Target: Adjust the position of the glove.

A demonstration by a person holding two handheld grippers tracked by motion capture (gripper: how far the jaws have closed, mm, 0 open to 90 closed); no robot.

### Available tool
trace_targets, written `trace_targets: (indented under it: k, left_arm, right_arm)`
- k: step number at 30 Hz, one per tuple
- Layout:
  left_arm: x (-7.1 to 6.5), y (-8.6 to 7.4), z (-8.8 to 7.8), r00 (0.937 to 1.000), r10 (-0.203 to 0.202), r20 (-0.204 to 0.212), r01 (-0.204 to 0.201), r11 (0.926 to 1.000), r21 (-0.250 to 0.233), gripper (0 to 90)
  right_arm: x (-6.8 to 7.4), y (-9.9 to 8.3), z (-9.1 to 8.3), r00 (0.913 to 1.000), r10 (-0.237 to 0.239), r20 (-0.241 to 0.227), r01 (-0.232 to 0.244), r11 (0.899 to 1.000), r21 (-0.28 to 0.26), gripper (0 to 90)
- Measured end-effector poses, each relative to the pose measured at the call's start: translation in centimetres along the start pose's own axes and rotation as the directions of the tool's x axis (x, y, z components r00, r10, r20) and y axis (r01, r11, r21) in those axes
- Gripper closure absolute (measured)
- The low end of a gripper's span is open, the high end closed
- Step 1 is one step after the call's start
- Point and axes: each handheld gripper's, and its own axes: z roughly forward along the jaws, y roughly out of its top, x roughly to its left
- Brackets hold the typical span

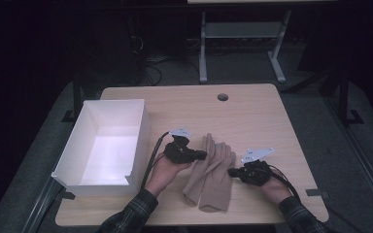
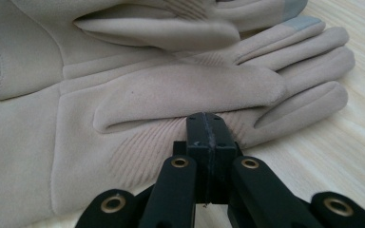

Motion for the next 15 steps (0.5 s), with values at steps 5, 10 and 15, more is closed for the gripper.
trace_targets:
  k: [5, 10, 15]
  left_arm:
    - [-0.4, 0.4, 0.7, 0.9999, 0.001, 0.017, -0.001, 1.0000, 0.005, 87.5]
    - [-0.8, 0.7, 1.7, 0.9994, 0.013, 0.032, -0.014, 0.9997, 0.022, 87.5]
    - [-1.2, 0.7, 2.8, 0.9986, 0.026, 0.046, -0.028, 0.9985, 0.047, 87.5]
  right_arm:
    - [0.3, 0.4, 0.5, 0.9999, -0.002, -0.011, 0.002, 1.000, 0.002, 89.8]
    - [0.6, 0.8, 1.0, 0.9997, -0.008, -0.021, 0.008, 1.000, 0.004, 89.9]
    - [0.8, 1.0, 1.3, 0.9995, -0.015, -0.028, 0.015, 1.000, -0.001, 89.9]
